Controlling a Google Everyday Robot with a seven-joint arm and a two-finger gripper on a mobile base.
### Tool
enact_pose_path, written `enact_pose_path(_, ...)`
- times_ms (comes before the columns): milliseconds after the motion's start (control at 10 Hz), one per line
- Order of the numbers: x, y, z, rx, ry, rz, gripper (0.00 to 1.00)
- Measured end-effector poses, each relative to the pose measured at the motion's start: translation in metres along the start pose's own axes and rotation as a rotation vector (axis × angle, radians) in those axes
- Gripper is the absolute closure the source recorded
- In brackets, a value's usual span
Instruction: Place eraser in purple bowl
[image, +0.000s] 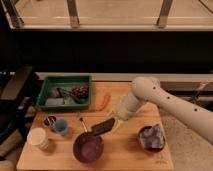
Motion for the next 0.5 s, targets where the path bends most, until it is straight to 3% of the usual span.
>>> enact_pose_path(400, -0.037, 0.022, 0.055, -0.088, -0.006, -0.017, 0.49)
enact_pose_path(500, -0.036, 0.023, 0.065, -0.098, -0.021, -0.009, 0.38)
